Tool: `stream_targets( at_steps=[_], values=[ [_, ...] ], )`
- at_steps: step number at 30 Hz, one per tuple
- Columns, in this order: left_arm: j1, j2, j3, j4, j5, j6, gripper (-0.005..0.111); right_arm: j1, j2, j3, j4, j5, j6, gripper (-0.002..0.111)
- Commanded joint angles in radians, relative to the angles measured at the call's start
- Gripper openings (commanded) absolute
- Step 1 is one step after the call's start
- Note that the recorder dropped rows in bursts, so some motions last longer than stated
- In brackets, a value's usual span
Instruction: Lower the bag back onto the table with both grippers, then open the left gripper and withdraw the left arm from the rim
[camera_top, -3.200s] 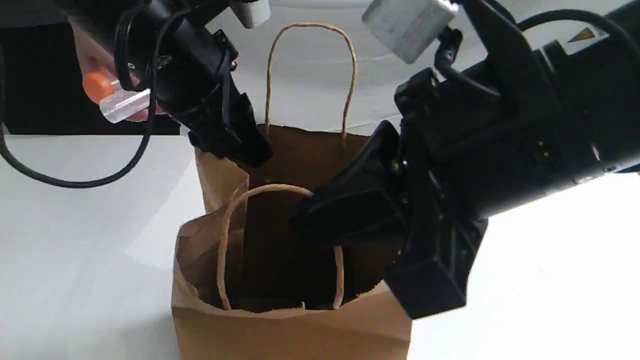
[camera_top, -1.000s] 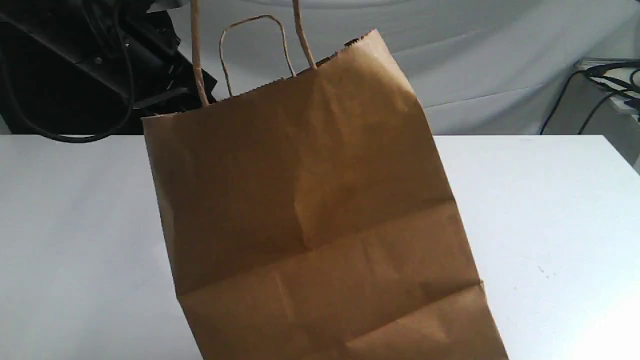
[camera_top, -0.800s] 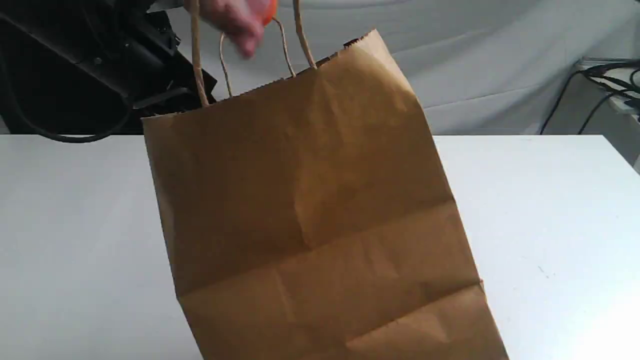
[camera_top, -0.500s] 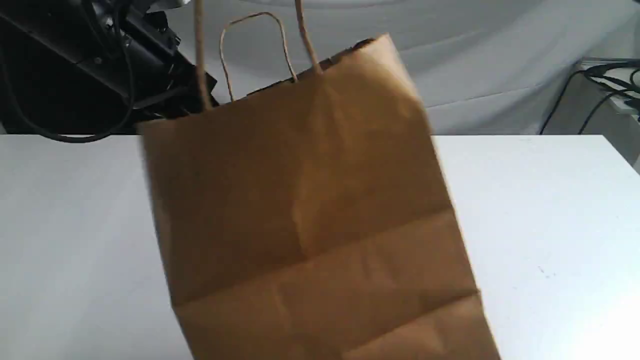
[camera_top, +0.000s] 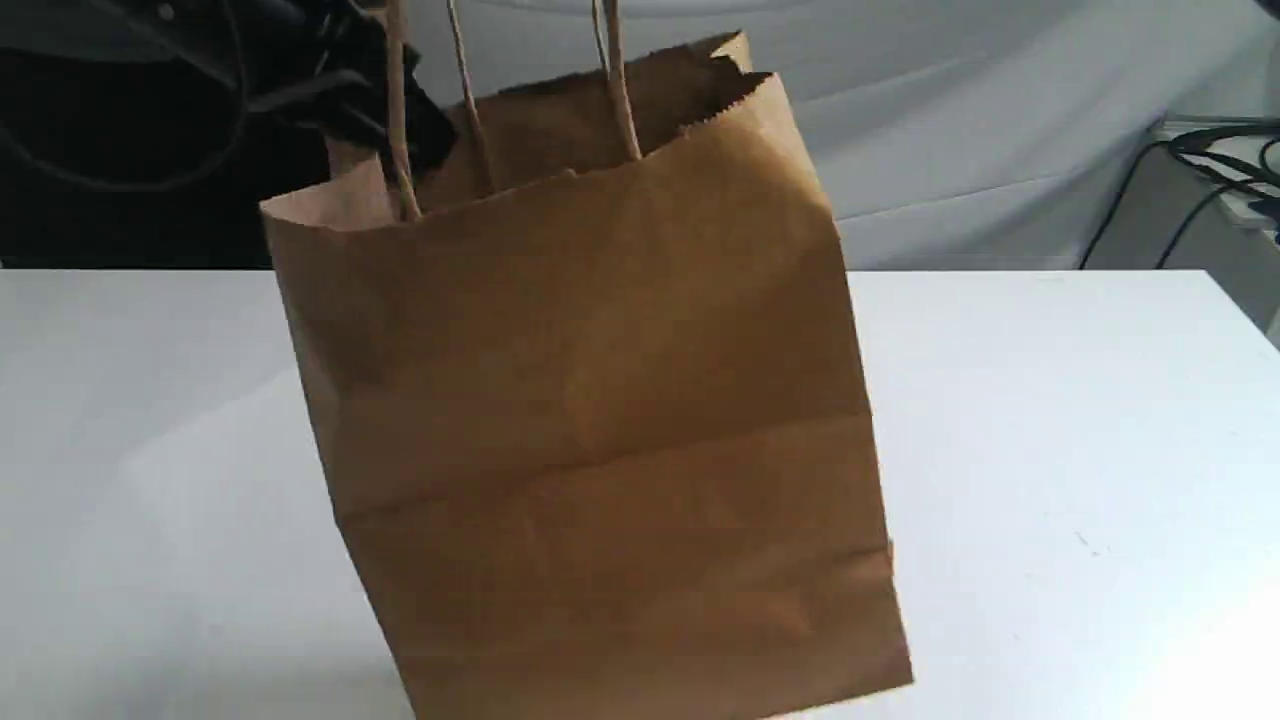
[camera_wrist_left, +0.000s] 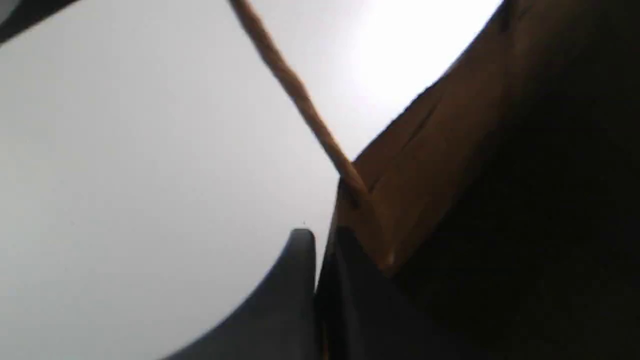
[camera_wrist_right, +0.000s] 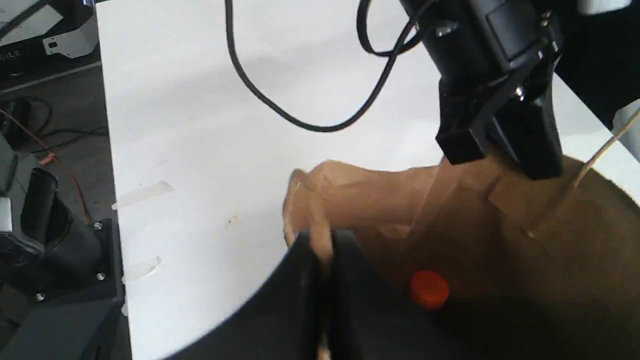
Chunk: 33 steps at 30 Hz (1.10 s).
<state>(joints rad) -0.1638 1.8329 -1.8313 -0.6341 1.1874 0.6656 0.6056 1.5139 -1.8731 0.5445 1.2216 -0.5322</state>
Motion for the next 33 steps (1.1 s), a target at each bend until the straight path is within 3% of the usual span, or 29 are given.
stream_targets(
  at_steps=[1, 15, 33],
  values=[
    [0.002, -0.01, -0.039, -0.009, 0.015, 0.001, 0.0, 0.003, -0.04, 0.055, 0.004, -0.047, -0.01, 0.0],
    [0.002, 0.014, -0.047, -0.002, 0.02, -0.005, 0.0, 0.003, -0.267, 0.613, 0.112, -0.505, -0.017, 0.0],
    [0.001, 0.126, -0.047, -0.009, -0.008, -0.029, 0.0, 0.003, -0.227, 0.686, 0.142, -0.55, -0.009, 0.0]
  ],
)
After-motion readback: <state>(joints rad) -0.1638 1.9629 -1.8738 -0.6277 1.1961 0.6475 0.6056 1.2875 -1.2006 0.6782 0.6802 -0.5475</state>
